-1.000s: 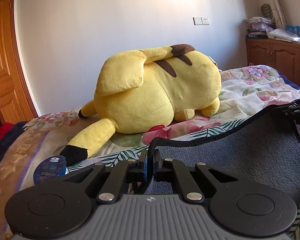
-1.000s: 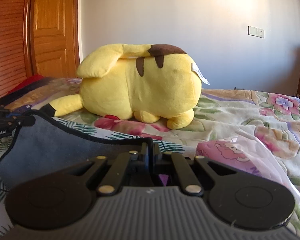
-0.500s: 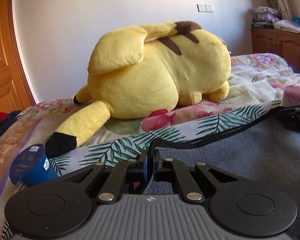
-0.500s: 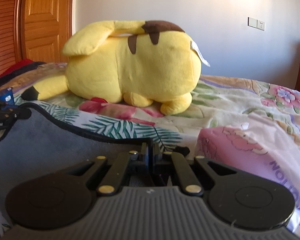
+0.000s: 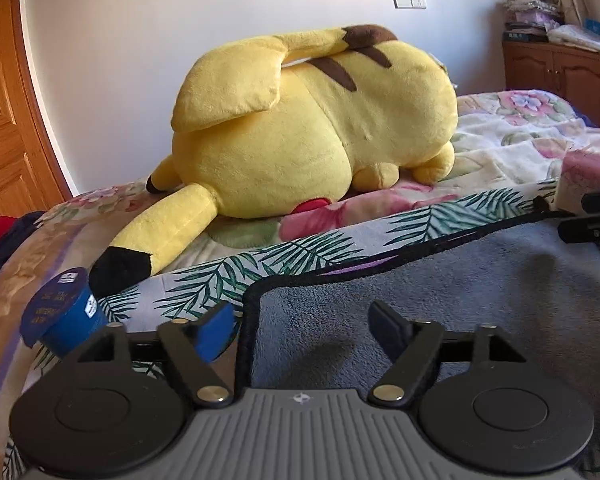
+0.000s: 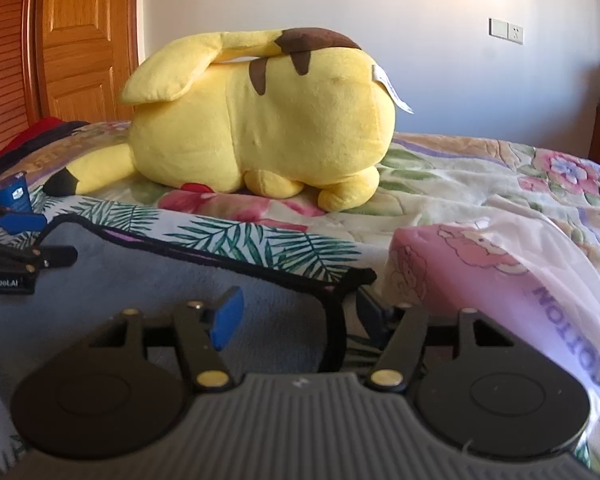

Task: Fold towel

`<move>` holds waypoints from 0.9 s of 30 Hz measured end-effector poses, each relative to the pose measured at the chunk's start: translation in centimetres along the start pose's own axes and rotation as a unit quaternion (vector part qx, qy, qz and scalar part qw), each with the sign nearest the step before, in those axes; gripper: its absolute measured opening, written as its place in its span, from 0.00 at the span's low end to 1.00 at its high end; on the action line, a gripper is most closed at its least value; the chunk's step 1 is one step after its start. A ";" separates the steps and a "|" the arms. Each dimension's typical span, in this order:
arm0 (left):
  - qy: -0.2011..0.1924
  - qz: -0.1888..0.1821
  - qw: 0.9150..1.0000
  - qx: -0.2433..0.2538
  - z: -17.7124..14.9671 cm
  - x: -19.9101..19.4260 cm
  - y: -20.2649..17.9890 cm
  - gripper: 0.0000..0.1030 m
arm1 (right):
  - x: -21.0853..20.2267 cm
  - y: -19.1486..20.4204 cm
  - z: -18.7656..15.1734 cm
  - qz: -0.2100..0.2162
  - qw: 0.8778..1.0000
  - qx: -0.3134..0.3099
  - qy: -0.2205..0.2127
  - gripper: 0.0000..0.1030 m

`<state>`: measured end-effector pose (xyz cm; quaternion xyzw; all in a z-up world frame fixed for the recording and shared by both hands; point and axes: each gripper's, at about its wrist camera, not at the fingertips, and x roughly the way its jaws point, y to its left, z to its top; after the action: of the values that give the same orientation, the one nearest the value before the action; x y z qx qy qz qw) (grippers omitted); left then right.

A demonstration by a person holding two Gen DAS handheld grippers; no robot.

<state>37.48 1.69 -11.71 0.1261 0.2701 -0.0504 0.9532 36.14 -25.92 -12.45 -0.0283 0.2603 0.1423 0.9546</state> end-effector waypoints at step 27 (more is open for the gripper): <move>-0.017 -0.036 0.999 -0.016 2.4 -16.0 -1.2 1.00 | -13.4 2.5 1.7 -0.035 0.999 0.010 -0.010 1.00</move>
<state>24.97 0.33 -1.54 0.1004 0.2588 -0.0827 0.9571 25.17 -26.79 -4.16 -0.0264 0.2511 0.1064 0.9617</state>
